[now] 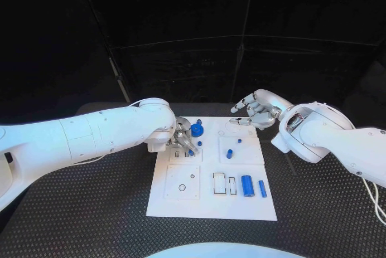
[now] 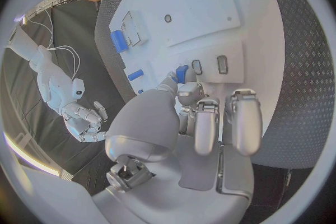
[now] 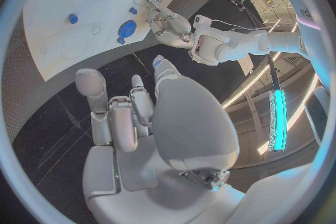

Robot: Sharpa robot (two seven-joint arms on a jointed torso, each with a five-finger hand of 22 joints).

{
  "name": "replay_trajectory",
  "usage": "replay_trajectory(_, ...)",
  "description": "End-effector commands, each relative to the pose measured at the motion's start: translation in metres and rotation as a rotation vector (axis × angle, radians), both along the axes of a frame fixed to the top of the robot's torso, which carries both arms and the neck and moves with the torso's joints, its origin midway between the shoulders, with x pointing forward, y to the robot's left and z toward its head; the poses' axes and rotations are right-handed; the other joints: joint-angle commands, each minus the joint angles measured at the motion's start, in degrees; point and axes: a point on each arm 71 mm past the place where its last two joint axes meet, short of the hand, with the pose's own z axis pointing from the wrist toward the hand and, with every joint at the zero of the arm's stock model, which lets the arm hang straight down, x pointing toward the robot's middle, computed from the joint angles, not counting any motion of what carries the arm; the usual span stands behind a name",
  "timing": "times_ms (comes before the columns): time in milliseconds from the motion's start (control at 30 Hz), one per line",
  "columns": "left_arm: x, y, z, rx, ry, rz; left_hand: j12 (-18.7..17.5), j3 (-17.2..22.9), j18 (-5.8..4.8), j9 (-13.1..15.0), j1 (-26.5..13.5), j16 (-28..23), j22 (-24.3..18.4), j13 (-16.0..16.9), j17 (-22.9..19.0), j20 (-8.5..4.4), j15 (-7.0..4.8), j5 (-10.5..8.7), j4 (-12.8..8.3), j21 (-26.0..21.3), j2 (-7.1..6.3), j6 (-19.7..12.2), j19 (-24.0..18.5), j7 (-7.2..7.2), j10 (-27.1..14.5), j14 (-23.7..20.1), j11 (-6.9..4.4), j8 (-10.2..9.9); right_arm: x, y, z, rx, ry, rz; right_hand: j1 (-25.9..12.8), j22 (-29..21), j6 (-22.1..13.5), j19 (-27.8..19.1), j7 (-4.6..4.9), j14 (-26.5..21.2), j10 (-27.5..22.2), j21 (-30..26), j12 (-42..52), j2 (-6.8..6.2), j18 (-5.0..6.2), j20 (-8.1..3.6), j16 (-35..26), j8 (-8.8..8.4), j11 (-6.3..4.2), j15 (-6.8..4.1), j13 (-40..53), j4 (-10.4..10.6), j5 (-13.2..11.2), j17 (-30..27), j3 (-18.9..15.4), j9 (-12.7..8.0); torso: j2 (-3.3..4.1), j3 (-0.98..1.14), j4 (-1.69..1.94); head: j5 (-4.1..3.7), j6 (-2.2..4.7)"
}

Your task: Assemble the parts on the task board

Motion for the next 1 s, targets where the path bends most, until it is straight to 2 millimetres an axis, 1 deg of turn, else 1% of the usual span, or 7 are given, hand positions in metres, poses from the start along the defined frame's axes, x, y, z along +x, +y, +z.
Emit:
replay_trajectory(33, -0.001, 0.001, -0.001, 0.010, 0.007, 0.000, -0.47, 5.10, -0.66, 0.15, -0.27, 0.17, 0.83, -0.22, 15.09, -0.28, -0.27, 1.35, -2.43, 0.18, -0.91, -0.33, 0.25, 0.15, -0.14, 5.95, -0.19, -0.43, 0.000, 0.001, 0.001, -0.003, -0.004, 0.008, 0.00, -0.10, 0.49, -0.39, 0.07, 3.59, 0.15, -0.24, -0.18, 0.58, 0.48, -0.18, -0.23, 0.19, -0.26, -0.35, -0.01, -0.11, -0.37, 5.20, -0.32, 0.09, -0.01, -0.01, 0.03, 0.02, -0.08)
replay_trajectory(167, -0.002, 0.002, -0.001, 0.000, 0.012, 0.008, -1.29, 15.68, -0.66, 0.59, -3.53, 0.17, 0.92, -0.84, 15.09, -0.09, -0.18, 2.32, -3.87, 0.15, -4.37, -0.48, 0.19, 0.27, -0.23, 5.95, -0.09, -0.52, 0.000, 0.001, 0.001, -0.003, -0.004, 0.009, 0.00, -0.10, 0.49, -0.39, 0.07, 3.59, 0.15, -0.24, -0.18, 0.58, 0.48, -0.18, -0.23, 0.19, -0.26, -0.35, -0.01, -0.11, -0.37, 5.20, -0.32, 0.09, -0.02, -0.02, 0.07, 0.04, -0.05)
replay_trajectory(200, -0.002, 0.003, -0.001, -0.004, 0.013, 0.010, -1.57, 20.62, -0.59, 1.01, -5.83, 0.17, 0.95, -1.06, 15.09, -0.24, 0.24, 2.89, -4.13, 0.13, -6.05, -0.31, 0.18, 0.68, -0.17, 5.95, 0.06, -0.18, 0.001, 0.001, 0.001, -0.003, -0.004, 0.009, 0.00, -0.10, 0.49, -0.39, 0.07, 3.59, 0.15, -0.24, -0.18, 0.58, 0.48, -0.18, -0.23, 0.19, -0.26, -0.35, -0.01, -0.11, -0.37, 5.20, -0.32, 0.09, 0.00, -0.03, 0.05, 0.05, -0.05)
replay_trajectory(300, -0.003, 0.005, -0.001, -0.023, 0.016, 0.025, -1.77, 28.28, -0.62, 1.92, -8.55, 0.17, 1.08, -1.20, 15.09, -0.07, 0.18, 5.23, -5.64, 0.15, -8.76, -0.63, 0.19, 0.84, 0.05, 5.95, 0.31, 0.58, 0.001, 0.001, 0.001, -0.003, -0.004, 0.008, 0.00, -0.10, 0.49, -0.39, 0.07, 3.59, 0.15, -0.24, -0.18, 0.58, 0.48, -0.18, -0.23, 0.19, -0.26, -0.35, -0.01, -0.11, -0.37, 5.20, -0.32, 0.09, -0.01, -0.04, 0.07, 0.09, -0.01)
replay_trajectory(433, -0.004, 0.008, 0.000, -0.057, 0.013, 0.054, -1.73, 34.64, -0.61, 3.04, -10.79, 0.17, 0.96, -1.15, 15.09, 0.16, 0.08, 5.20, -7.13, 0.02, -9.94, -0.95, 0.11, 0.68, 0.48, 5.95, 0.27, 1.61, 0.001, 0.001, 0.001, -0.003, -0.004, 0.008, 0.00, -0.10, 0.49, -0.39, 0.07, 3.59, 0.15, -0.24, -0.18, 0.58, 0.48, -0.18, -0.23, 0.19, -0.26, -0.35, -0.01, -0.11, -0.37, 5.20, -0.32, 0.09, 0.00, 0.00, 0.07, 0.19, 0.00)
replay_trajectory(533, -0.006, 0.010, 0.001, -0.084, 0.008, 0.076, -1.57, 37.01, -0.61, 3.67, -11.87, 0.17, 0.97, -0.96, 15.09, 0.15, 0.04, 5.15, -7.90, 0.00, -10.48, -1.08, 0.11, 0.61, 0.78, 5.95, 0.28, 2.24, 0.002, 0.000, 0.000, -0.004, -0.004, 0.007, 0.00, -0.10, 0.49, -0.39, 0.07, 3.59, 0.15, -0.24, -0.18, 0.58, 0.48, -0.18, -0.23, 0.19, -0.26, -0.35, -0.01, -0.11, -0.37, 5.20, -0.32, 0.09, -0.05, 0.01, 0.09, 0.23, -0.05)
replay_trajectory(1000, -0.018, 0.027, 0.006, -0.163, -0.081, 0.162, -1.25, 40.58, -0.62, 4.84, -13.45, 0.17, 1.13, -0.64, 15.09, 0.04, -0.12, 5.11, -9.31, 0.04, -11.27, -1.17, 0.18, 0.45, 1.43, 5.95, 0.13, 3.46, 0.004, -0.003, -0.001, -0.007, -0.004, 0.000, -0.60, -0.25, 0.50, -0.32, 0.01, 3.59, 0.24, -0.40, -0.13, 0.70, 0.48, -0.26, -0.34, 0.39, -0.31, -0.41, -0.02, 0.10, -0.49, 5.07, -0.76, 0.04, -0.03, 0.05, 0.19, 0.22, -0.26)
